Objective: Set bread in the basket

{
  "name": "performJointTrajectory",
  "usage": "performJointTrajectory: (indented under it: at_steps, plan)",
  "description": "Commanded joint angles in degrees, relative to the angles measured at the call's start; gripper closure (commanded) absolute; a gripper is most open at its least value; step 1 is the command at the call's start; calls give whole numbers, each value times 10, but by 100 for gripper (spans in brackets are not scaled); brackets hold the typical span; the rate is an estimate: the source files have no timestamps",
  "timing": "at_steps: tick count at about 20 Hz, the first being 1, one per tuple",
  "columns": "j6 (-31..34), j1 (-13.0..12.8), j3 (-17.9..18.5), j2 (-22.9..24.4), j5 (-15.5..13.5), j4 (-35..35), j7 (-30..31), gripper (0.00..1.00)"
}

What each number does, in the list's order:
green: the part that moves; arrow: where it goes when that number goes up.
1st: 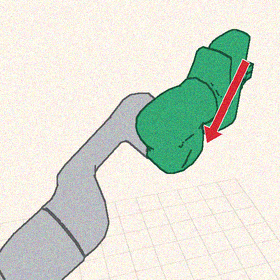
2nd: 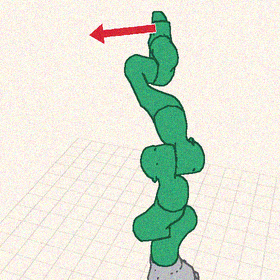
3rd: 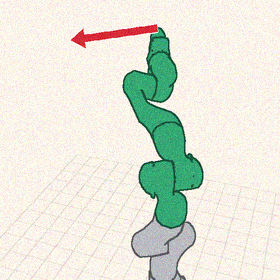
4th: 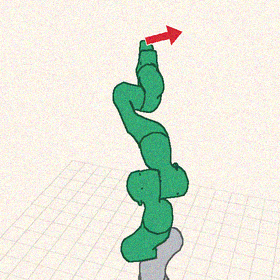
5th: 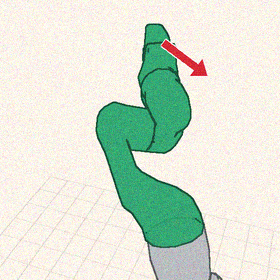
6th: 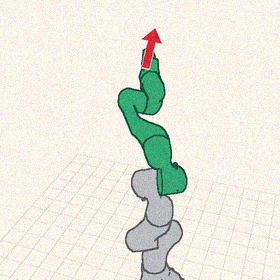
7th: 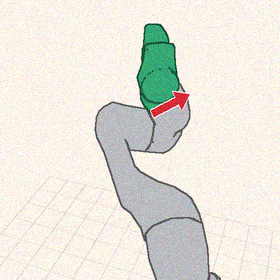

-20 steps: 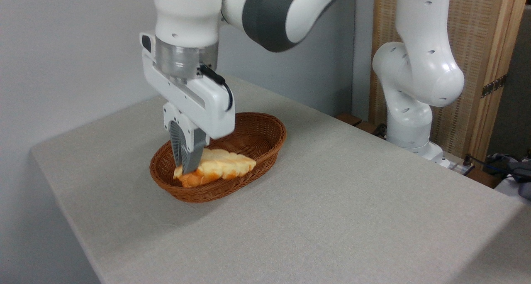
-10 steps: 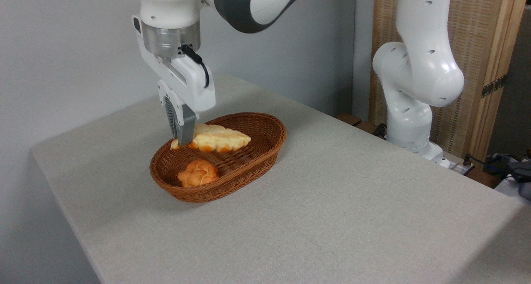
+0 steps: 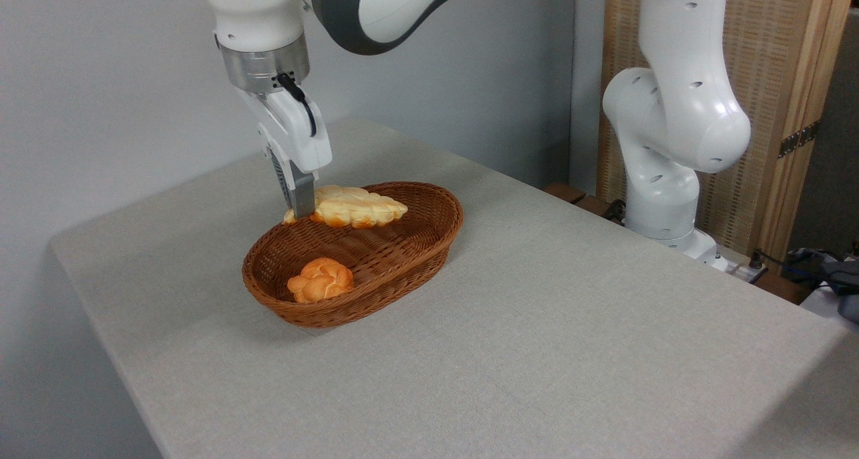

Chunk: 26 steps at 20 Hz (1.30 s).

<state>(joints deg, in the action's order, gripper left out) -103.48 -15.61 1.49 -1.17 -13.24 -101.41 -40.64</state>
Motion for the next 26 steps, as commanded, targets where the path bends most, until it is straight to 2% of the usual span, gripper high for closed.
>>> performJointTrajectory:
  at_steps: [1, 9, 13, 14, 16, 26]
  plan:
    - [17, 1, -13, 4, 8, 4, 11, 0]
    - [14, 2, -7, -1, 9, 4, 9, 0]
    - [10, 8, -3, 0, 45, 5, 11, 0]
    - [8, 9, 3, 0, 62, 5, 11, 0]
    - [3, 8, 20, -1, 73, 5, 11, 0]
    - [-51, 8, 83, -18, 75, 5, 7, 0]
